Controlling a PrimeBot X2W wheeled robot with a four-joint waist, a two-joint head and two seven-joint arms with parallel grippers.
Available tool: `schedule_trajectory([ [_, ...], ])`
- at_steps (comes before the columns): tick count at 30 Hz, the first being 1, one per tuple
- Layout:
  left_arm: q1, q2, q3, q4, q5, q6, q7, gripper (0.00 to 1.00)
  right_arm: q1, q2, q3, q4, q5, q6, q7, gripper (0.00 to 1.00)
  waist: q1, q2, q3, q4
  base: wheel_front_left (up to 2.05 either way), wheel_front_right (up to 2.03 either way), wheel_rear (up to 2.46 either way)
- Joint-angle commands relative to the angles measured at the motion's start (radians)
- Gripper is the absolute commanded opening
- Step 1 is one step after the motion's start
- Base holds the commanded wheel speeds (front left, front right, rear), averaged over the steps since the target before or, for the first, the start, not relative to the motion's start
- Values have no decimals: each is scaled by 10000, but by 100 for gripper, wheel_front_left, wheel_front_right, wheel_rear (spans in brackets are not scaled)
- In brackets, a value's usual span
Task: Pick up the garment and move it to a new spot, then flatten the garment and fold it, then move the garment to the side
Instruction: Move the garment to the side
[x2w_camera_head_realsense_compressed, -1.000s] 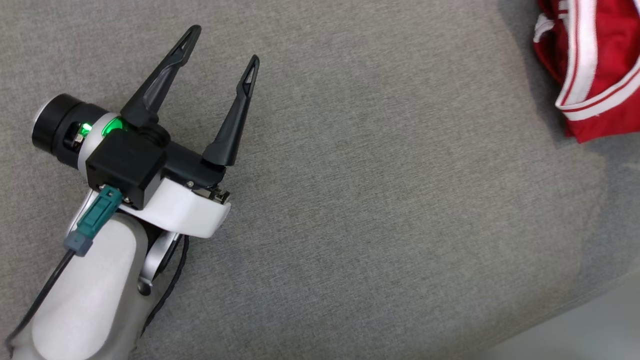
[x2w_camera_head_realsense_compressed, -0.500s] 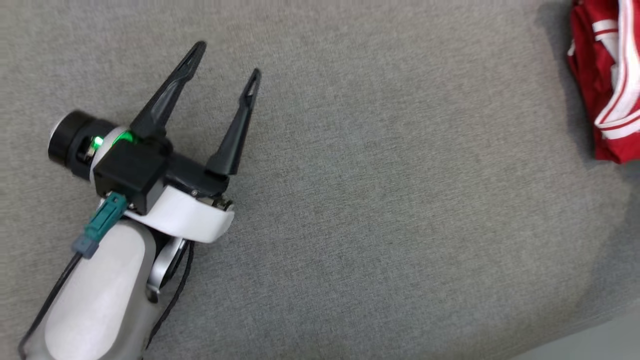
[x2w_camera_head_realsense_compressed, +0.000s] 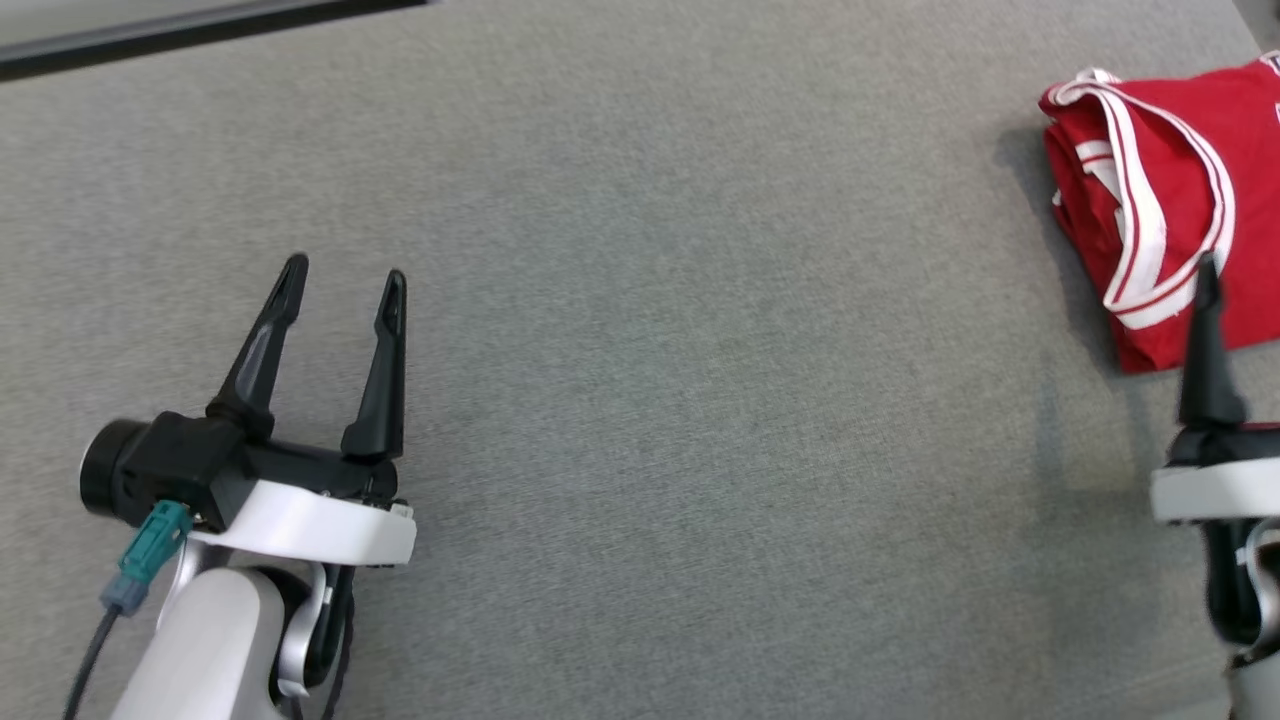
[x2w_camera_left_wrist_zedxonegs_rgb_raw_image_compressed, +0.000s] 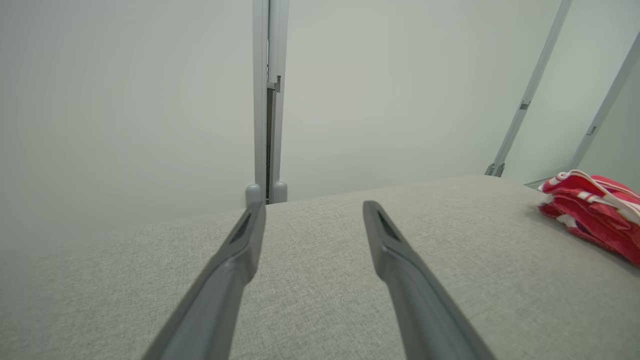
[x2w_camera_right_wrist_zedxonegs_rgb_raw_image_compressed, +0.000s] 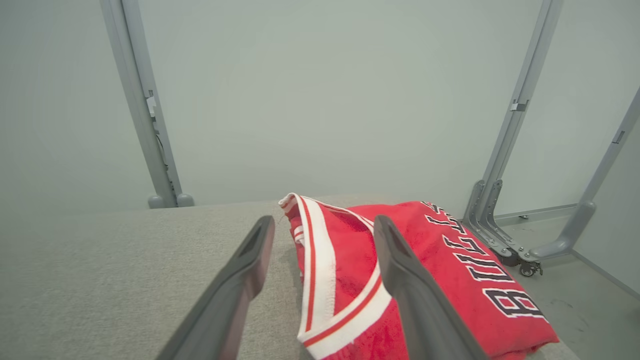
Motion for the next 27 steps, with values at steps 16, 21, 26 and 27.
schedule_trajectory([
  [16,1718,-281,638,802,-537,293,-495,100,2530,969,380,-3026,-959,-14,1697,100,0,-1,-2090,2498,0,0,0],
  [21,2249,-200,730,943,-582,210,-532,100,3231,1078,345,-3259,-1037,-14,2043,100,0,-1,-2704,2572,0,0,0],
  [26,2859,-128,751,1051,-689,184,-519,100,3918,1223,315,-3408,-1056,-12,2305,100,0,-1,-3330,2453,0,0,0],
  [27,2949,-100,731,1064,-660,189,-507,100,4040,1231,309,-3421,-1048,-14,2372,100,0,-1,-3451,2439,0,0,0],
])
